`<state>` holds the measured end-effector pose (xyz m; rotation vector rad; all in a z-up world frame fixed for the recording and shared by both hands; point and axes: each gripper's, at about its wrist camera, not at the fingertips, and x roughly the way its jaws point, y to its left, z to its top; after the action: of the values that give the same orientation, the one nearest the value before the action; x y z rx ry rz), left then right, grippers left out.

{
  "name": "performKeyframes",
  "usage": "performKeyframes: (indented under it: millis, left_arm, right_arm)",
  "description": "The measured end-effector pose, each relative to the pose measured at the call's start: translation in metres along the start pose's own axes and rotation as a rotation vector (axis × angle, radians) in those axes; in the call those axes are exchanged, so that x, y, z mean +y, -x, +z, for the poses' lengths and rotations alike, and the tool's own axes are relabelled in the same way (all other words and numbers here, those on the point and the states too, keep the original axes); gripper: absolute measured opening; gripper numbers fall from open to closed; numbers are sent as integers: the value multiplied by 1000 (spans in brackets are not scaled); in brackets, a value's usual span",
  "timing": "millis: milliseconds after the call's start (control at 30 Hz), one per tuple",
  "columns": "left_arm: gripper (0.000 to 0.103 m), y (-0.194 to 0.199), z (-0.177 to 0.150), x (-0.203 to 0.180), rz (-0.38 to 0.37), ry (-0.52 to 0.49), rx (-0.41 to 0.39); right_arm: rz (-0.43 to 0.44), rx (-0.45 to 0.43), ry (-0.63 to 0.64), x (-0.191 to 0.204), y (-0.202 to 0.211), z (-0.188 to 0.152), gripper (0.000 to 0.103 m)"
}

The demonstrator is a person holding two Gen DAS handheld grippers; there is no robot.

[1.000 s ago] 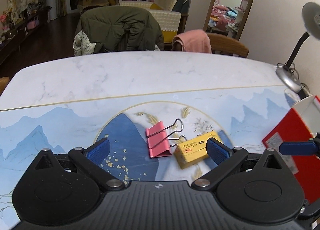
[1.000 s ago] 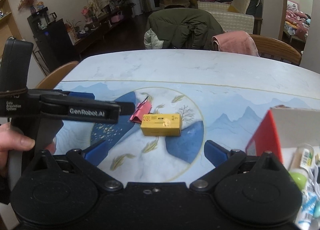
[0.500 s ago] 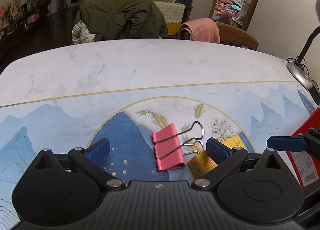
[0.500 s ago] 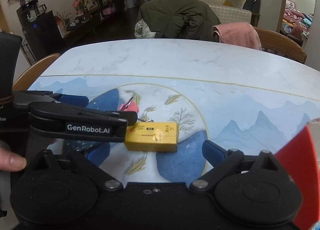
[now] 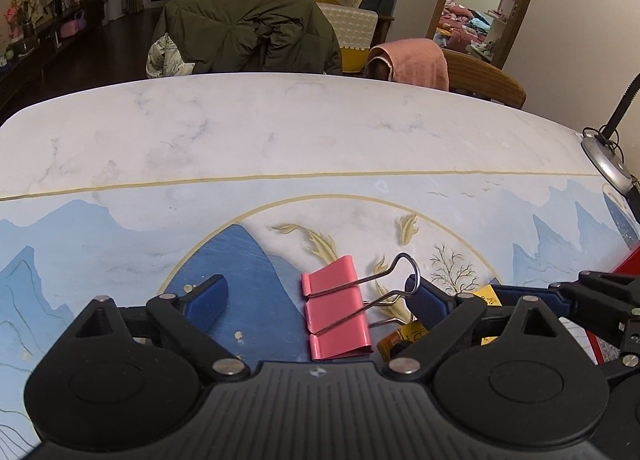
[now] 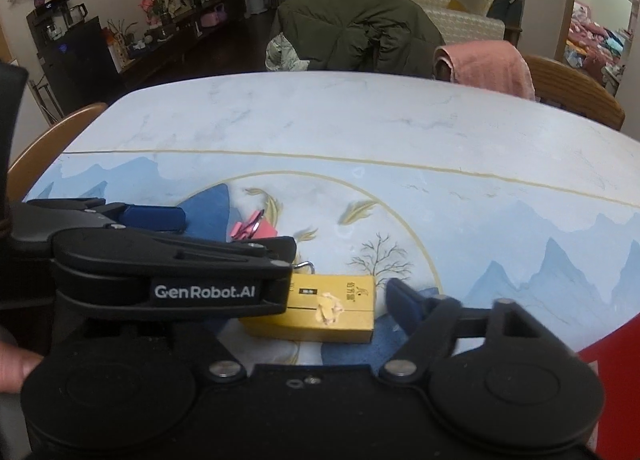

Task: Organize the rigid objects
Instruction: 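Grasp the pink binder clip with the left tool while the right tool grasps the yellow box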

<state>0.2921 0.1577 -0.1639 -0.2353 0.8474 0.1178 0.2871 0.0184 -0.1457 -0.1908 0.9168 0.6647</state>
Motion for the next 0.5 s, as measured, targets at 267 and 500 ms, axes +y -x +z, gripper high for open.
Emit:
performKeyframes:
  millis: [267,500]
  left_arm:
    - [91,-2,-2,-2,-5,-9,-5]
    - [68,1,-9,-9,-3,-40,-39]
  right_arm:
    - [-15,9,-34,-10,7,-4,71]
    - [-32,22,-82,-20,16,-14,70]
